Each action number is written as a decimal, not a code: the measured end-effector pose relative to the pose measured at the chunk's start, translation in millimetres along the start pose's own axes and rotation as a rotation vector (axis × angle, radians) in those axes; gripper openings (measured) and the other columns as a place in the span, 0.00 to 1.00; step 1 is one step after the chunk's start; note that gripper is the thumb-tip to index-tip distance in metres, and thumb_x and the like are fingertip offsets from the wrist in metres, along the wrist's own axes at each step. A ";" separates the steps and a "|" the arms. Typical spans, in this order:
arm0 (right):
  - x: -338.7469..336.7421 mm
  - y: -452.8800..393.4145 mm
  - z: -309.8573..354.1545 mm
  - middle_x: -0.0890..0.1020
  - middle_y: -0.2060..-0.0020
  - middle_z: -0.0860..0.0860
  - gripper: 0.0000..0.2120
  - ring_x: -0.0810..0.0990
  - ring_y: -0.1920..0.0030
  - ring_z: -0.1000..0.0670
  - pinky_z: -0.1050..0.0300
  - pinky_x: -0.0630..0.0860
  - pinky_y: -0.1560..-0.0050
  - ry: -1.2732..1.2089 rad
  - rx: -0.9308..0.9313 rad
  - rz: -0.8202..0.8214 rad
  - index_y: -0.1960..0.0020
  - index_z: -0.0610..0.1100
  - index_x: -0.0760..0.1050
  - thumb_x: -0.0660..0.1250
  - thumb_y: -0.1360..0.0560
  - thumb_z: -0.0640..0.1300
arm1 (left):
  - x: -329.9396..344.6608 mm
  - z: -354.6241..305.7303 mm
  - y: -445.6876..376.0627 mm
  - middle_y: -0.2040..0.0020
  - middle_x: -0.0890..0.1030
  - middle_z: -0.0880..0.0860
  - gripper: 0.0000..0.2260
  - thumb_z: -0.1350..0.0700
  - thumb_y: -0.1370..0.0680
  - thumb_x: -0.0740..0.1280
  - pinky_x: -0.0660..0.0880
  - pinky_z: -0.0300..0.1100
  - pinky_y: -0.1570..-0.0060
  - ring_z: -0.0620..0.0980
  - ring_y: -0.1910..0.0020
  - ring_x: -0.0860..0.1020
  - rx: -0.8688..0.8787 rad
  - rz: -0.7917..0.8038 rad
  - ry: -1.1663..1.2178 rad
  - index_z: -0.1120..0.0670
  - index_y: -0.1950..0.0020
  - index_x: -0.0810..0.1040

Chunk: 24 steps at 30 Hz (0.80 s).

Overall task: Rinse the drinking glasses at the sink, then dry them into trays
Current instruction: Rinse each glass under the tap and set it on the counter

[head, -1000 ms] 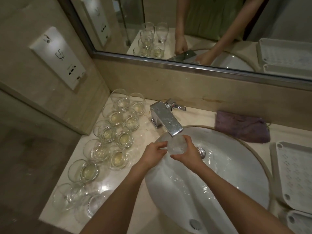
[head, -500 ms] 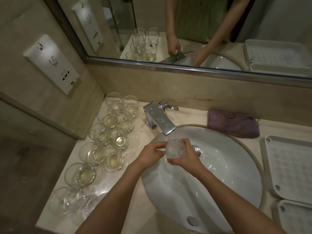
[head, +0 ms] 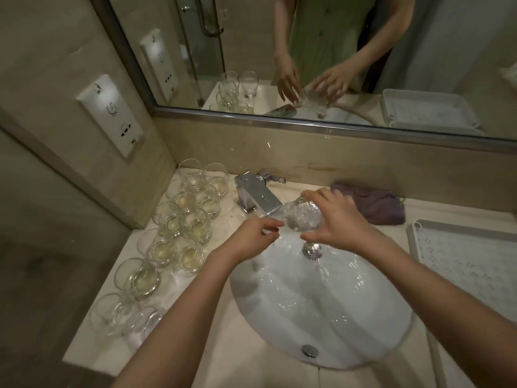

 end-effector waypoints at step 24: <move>-62.9 13.6 57.2 0.70 0.38 0.43 0.33 0.72 0.41 0.40 0.48 0.71 0.45 0.424 -0.177 -0.018 0.33 0.42 0.61 0.73 0.30 0.52 | -29.5 -20.9 67.5 0.37 0.78 0.52 0.17 0.55 0.20 0.64 0.71 0.38 0.46 0.49 0.46 0.78 0.001 -0.083 -0.198 0.51 0.30 0.72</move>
Point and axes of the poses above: each hand's wrist, its own y-axis away from the middle knuckle, its own x-axis out of the palm, z = x × y, the point moved 2 cm from there along -y, towards the middle knuckle
